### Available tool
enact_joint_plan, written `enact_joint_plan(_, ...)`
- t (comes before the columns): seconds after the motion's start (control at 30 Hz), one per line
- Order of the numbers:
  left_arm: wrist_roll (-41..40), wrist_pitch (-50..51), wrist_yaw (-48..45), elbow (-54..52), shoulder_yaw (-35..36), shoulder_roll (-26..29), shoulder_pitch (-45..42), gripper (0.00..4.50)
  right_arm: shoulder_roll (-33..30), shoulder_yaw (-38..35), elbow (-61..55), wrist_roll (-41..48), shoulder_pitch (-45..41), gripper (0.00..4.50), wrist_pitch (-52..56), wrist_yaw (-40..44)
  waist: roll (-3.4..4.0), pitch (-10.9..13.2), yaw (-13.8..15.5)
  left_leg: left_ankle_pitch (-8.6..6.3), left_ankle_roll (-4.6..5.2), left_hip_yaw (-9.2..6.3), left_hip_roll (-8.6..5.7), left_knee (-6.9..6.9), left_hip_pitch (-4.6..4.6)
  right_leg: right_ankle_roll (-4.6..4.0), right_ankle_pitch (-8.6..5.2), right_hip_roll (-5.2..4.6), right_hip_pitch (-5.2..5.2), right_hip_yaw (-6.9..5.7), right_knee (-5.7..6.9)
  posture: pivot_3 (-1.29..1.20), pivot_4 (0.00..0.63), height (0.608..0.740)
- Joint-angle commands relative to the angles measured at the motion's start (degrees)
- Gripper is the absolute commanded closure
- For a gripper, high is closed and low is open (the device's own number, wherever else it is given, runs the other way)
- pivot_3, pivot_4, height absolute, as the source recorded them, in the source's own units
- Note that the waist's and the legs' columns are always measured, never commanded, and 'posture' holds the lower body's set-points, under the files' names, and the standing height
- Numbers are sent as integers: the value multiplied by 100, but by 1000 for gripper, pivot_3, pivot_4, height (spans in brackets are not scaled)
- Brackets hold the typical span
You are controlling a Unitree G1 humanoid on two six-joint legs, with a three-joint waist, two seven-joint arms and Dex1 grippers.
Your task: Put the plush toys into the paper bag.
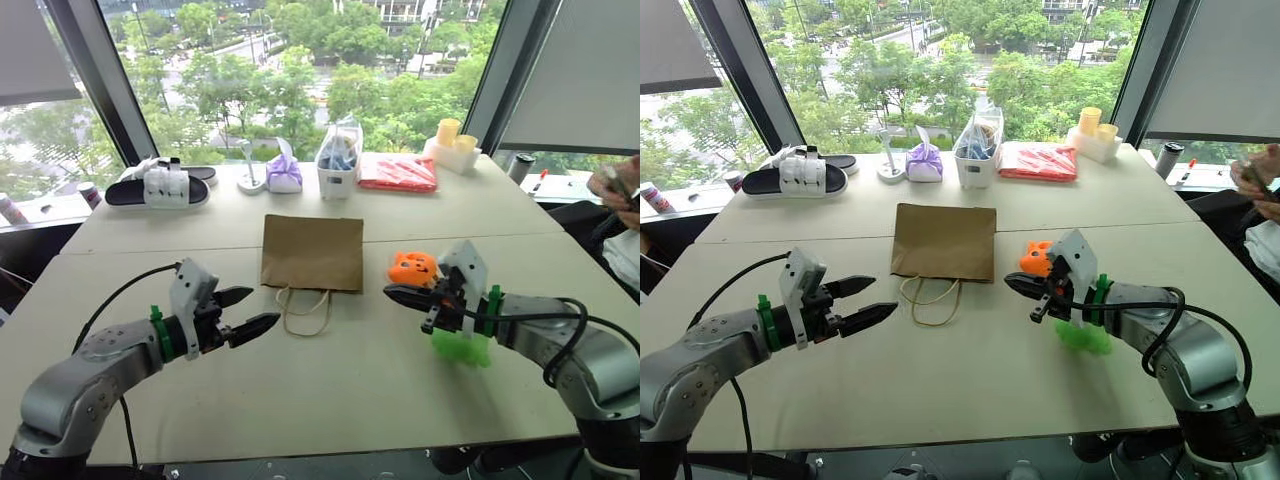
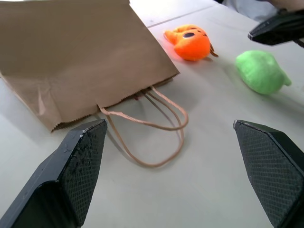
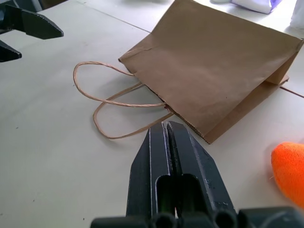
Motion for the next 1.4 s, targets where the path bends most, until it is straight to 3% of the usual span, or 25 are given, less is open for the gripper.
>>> enact_joint_plan(0.03,-81,-79,-194,-35,117,102,-119,145,-119,-62,-12,34,-172,4500,-70,125,0,0,9,0,0,0,4,0,0,0,0,-1,0,0,0,0,150,740)
enact_joint_plan(0.73,326,-236,-419,-8,-305,157,-284,145,-30,34,-128,36,-213,4500,-14,88,-1,1,6,0,0,1,11,0,-2,2,2,-2,-2,0,-3,0,150,740)
enact_joint_plan(0.93,2026,-1802,-811,990,-1328,220,-730,145,71,73,-231,30,-178,4500,30,-43,-1,1,12,0,0,3,3,1,-3,-1,1,-2,-2,0,-3,0,150,740)
enact_joint_plan(1.13,3232,-3595,-1328,2256,-2020,86,-1211,145,148,92,-349,32,-96,4500,39,-179,-1,1,10,0,0,3,-1,-2,-5,11,8,-2,-6,0,-5,0,150,740)
enact_joint_plan(1.4,3808,-4885,-1731,3533,-2300,-390,-2002,145,228,96,-484,22,-49,4500,52,-343,-2,1,8,0,0,0,-6,2,-8,19,12,-4,-7,-1,-5,0,150,740)
